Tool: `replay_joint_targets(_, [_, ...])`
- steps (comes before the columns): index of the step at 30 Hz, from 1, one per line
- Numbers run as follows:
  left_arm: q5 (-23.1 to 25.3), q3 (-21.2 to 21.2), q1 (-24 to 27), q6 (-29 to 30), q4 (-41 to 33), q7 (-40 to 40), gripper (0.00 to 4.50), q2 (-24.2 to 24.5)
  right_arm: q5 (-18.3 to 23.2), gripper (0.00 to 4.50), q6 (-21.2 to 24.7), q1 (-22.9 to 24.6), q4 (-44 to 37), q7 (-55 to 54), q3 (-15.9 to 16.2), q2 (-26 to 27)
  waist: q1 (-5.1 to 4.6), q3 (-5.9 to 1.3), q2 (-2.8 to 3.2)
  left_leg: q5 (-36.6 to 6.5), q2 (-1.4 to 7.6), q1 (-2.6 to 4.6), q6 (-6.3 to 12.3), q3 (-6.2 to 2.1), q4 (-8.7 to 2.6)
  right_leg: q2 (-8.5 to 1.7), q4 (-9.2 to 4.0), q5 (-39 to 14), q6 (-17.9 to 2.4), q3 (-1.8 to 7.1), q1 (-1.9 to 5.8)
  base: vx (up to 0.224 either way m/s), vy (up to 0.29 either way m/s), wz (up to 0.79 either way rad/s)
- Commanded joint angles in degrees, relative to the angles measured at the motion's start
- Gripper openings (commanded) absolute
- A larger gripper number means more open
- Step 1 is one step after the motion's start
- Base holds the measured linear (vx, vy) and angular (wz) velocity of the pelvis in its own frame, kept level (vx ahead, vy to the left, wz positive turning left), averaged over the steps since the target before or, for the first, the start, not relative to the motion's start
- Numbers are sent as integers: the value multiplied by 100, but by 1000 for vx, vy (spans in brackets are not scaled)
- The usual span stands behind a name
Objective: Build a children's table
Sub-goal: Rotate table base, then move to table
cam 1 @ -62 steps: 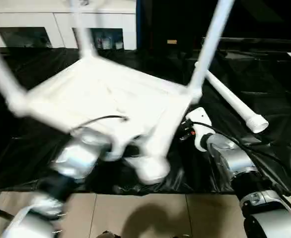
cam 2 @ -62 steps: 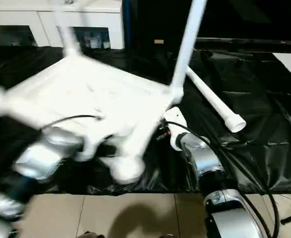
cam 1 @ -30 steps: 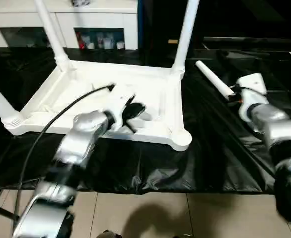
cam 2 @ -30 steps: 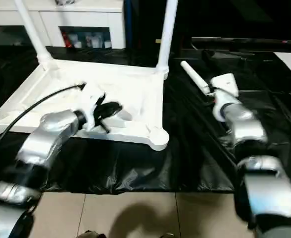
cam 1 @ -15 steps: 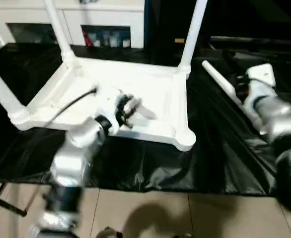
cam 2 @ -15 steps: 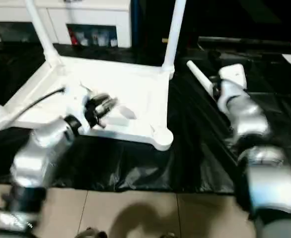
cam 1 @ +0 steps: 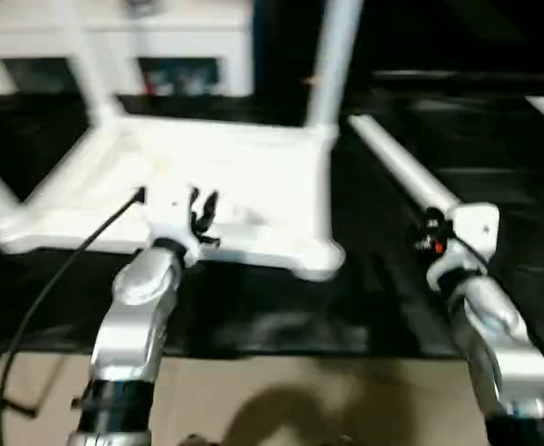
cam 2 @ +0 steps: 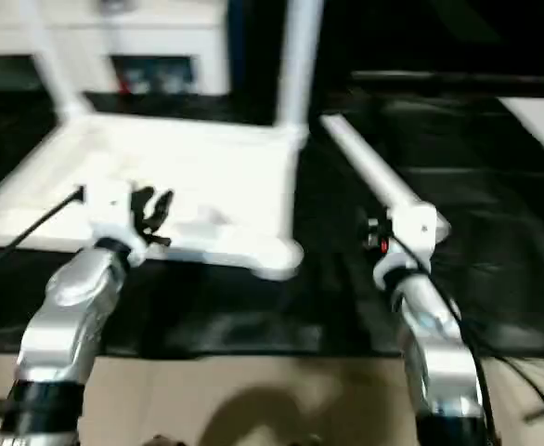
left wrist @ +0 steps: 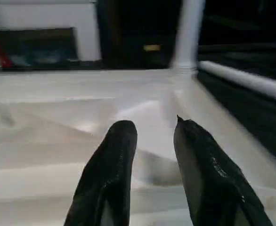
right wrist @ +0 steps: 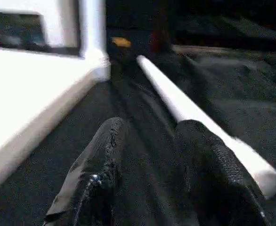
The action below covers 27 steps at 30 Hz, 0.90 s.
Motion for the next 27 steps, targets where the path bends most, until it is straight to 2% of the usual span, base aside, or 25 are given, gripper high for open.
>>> replay_joint_targets(1, [-104, 220, 66, 45, -155, 167, 164, 3, -54, 198, 283, 31, -293, -88, 53, 29, 54, -356, -159, -1004, -615, -159, 322, 45, 88, -721, -1041, -2887, -659, 442, 489, -28, -187, -4])
replay_joint_targets(2, [-110, 268, 75, 118, -180, 241, 164, -24, -44, 198, 355, 59, -364, -88, 77, 16, 25, -347, -68, -859, -584, -141, 454, -88, -278, -739, -1126, -2953, 349, 436, 555, -28, -187, -4])
replay_joint_targets(3, [-164, 282, 99, 201, -254, 233, 164, -44, -27, 198, 445, 87, -452, -86, 101, -4, 10, -368, -56, -656, -508, -120, 584, -146, -491, -704, -1195, -2824, 808, 427, 600, -56, -165, 5])
replay_joint_targets(4, [-160, 274, 118, 202, -278, 232, 164, -40, -38, 198, 481, 96, -473, -85, 118, -21, 55, -419, 116, -408, -290, 24, 672, -290, -750, -661, -1222, -2459, 1156, 325, 586, -61, -184, -8])
replay_joint_targets(5, [-116, 214, 166, 100, -298, 167, 164, 22, -81, 198, 524, 87, -483, -81, 161, -59, -85, -525, 251, 48, 1247, 417, 1717, -1242, -1253, -680, 9, -946, 1473, 335, 167, -61, -184, -8])
replay_joint_targets(6, [-49, 144, 246, -19, -304, 132, 164, 83, -79, 198, 550, 58, -489, -52, 187, -76, -47, -410, 138, 620, 687, 583, 1790, -712, -1115, -569, 95, -114, 578, 495, -331, -25, -152, 4])
replay_joint_targets(7, [10, 113, 289, -102, -294, 163, 164, 102, -93, 198, 572, 13, -476, -39, 200, -93, -118, -406, -59, 539, 345, 487, 1661, -602, -918, -638, -70, 221, 332, 637, -221, -24, -130, 19])
replay_joint_targets(9, [25, 103, 322, -154, -300, 196, 164, 85, -119, 198, 656, -34, -495, -30, 201, -103, 86, -400, -169, 112, -211, 26, 724, -405, -790, -1042, -517, -293, 240, 858, 364, -63, -140, 10])
replay_joint_targets(10, [-18, 98, 339, -154, -337, 198, 164, 39, -158, 198, 732, -84, -483, -15, 211, -136, 146, -373, -233, -166, -181, 110, 422, -358, -825, -1022, -629, -1068, 266, 835, 314, -123, -150, 1])
replay_joint_targets(11, [26, 54, 341, -187, -355, 226, 164, 28, -212, 198, 755, -149, -435, 41, 252, -205, 175, -252, -334, -1016, -212, 324, -199, -251, -928, -792, -843, -4042, 621, 739, 217, -123, -150, 1])
replay_joint_targets(13, [38, 15, 340, -190, -367, 256, 164, 16, -275, 198, 777, -215, -385, 82, 297, -275, 110, -134, -280, -1923, -220, 624, -459, -231, -962, -665, -1067, -5545, 781, 513, 31, -84, -113, 10])
replay_joint_targets(14, [116, -45, 358, -195, -394, 332, 164, 12, -256, 198, 806, -313, -318, 168, 317, -328, 131, -111, -444, -2125, -270, 342, -322, -377, -994, -906, -1097, -5847, 865, 146, 329, -82, -93, 11])
replay_joint_targets(15, [147, -79, 385, -200, -409, 344, 164, 19, -252, 198, 826, -355, -298, 174, 335, -347, 5, -101, -214, -2468, -156, 180, -326, -523, -1130, -971, -1133, -5496, 798, -225, 716, -65, -22, 25])
replay_joint_targets(16, [143, -82, 395, -191, -412, 350, 164, 17, -259, 198, 839, -380, -285, 160, 347, -352, -34, -105, -92, -2817, -104, 75, -399, -557, -1239, -903, -957, -5161, 685, -348, 913, -56, 19, 40])
replay_joint_targets(17, [143, -82, 395, -191, -412, 350, 164, 17, -259, 198, 839, -380, -285, 160, 347, -352, 16, -94, 144, -3862, -208, -374, -483, -698, -1858, -257, 247, -3133, 417, -212, 1416, -56, 19, 40])
replay_joint_targets(18, [139, -91, 401, -200, -411, 351, 164, 14, -254, 198, 829, -406, -262, 162, 355, -351, -80, -86, 77, -3967, -332, -183, -439, -753, -1876, -69, 220, -2341, 319, -173, 1265, -37, -10, 57])
replay_joint_targets(19, [141, -103, 398, -198, -409, 347, 164, 16, -227, 198, 816, -422, -248, 162, 340, -334, -73, -19, -118, -3928, -280, 224, -439, -796, -1629, -415, -116, -2895, -8, 173, 837, 66, -64, 71])
replay_joint_targets(20, [166, -131, 401, -220, -402, 346, 164, 31, -183, 198, 842, -441, -232, 146, 308, -312, -187, -83, -314, -3614, -172, 823, -698, -591, -1150, -681, -711, -4277, -90, 388, 423, 66, -64, 71])
replay_joint_targets(21, [183, -164, 408, -240, -404, 331, 164, 41, -145, 198, 864, -453, -216, 115, 266, -285, -147, 152, -461, -1790, -492, 1149, -611, -331, 4, -1059, -1656, -6810, -300, 299, 34, 85, -58, 37])
replay_joint_targets(22, [206, -191, 430, -255, -417, 311, 164, 43, -127, 198, 893, -453, -213, 97, 235, -265, 33, 76, -426, -936, -275, 433, -337, -444, -307, -1308, -1372, -6196, -364, 769, 984, 94, 36, 0])
replay_joint_targets(23, [223, -204, 443, -257, -428, 304, 164, 49, -140, 198, 889, -448, -211, 110, 247, -275, 215, -36, -286, -1024, -149, 535, -321, -411, -780, -998, -1127, -5074, -405, 697, 1090, 94, 36, 0])
replay_joint_targets(24, [257, -219, 471, -267, -452, 295, 164, 66, -179, 198, 866, -427, -213, 143, 289, -301, 187, -80, -248, -1169, -100, 809, -349, -349, -1034, -707, -985, -4305, -513, 501, 911, 91, 51, 23])
replay_joint_targets(25, [257, -219, 471, -267, -452, 295, 164, 66, -179, 198, 866, -427, -213, 143, 289, -301, -16, -213, -77, -1875, 358, 1381, -320, -710, -1483, -278, -336, -2391, -630, 246, 482, 67, 21, 32])
replay_joint_targets(26, [270, -247, 499, -263, -475, 288, 164, 97, -216, 198, 889, -416, -195, 154, 301, -287, -241, -289, -68, -1680, 609, 1521, 90, -1052, -1641, -291, 122, -950, -287, 236, 207, 67, 21, 32])
replay_joint_targets(27, [282, -276, 500, -274, -478, 283, 164, 125, -216, 198, 911, -423, -178, 150, 293, -265, -310, -298, -113, -1149, 610, 1507, 837, -1104, -1593, -365, 306, -528, 161, 280, 7, 115, 31, 6])
